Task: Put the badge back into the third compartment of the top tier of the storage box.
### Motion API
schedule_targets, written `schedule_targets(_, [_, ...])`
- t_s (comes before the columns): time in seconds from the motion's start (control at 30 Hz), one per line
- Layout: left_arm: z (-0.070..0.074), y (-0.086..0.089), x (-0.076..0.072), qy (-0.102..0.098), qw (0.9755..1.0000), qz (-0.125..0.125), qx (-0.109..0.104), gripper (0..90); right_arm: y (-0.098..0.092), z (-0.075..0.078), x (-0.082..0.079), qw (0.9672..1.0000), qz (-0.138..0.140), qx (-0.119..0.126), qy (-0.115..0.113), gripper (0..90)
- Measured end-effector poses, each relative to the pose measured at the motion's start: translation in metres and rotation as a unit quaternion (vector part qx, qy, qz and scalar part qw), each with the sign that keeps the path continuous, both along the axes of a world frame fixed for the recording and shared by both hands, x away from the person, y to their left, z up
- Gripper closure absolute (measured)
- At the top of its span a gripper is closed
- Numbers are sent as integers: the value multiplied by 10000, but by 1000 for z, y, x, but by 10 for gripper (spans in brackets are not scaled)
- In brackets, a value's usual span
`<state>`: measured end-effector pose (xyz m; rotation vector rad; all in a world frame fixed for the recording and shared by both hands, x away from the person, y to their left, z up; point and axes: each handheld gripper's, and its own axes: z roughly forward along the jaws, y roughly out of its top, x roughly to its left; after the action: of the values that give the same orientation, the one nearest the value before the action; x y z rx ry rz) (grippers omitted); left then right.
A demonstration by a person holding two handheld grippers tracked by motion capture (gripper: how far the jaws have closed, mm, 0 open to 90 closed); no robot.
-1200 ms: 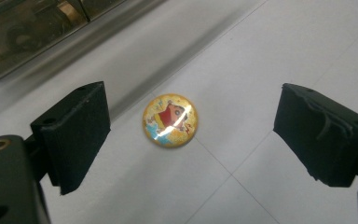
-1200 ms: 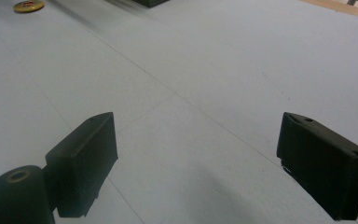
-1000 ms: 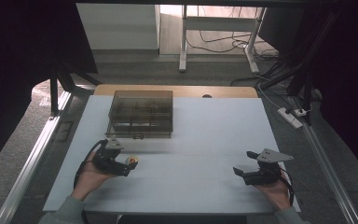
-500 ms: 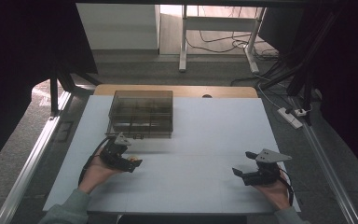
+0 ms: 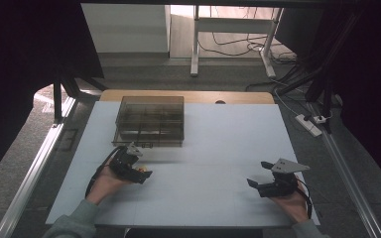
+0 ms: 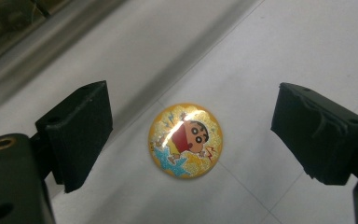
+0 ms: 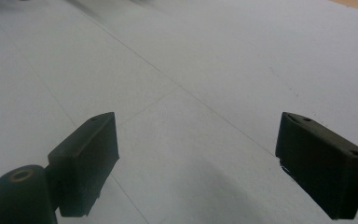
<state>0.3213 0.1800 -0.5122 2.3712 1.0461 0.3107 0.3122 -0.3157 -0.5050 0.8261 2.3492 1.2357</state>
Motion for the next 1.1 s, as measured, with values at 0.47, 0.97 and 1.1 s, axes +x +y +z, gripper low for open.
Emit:
schedule_targets(0.47, [-6, 4, 3, 141, 9999, 63, 7, 144, 0, 0, 0, 10000, -14, -33, -26, 133])
schedule_targets(0.97, [-14, 7, 7, 327, 9994, 78, 42, 226, 0, 0, 0, 10000, -1, -57, -22, 137])
schedule_targets(1.1, [-15, 7, 8, 386, 9992, 22, 53, 286, -1, 1, 0, 10000, -32, -62, -32, 137])
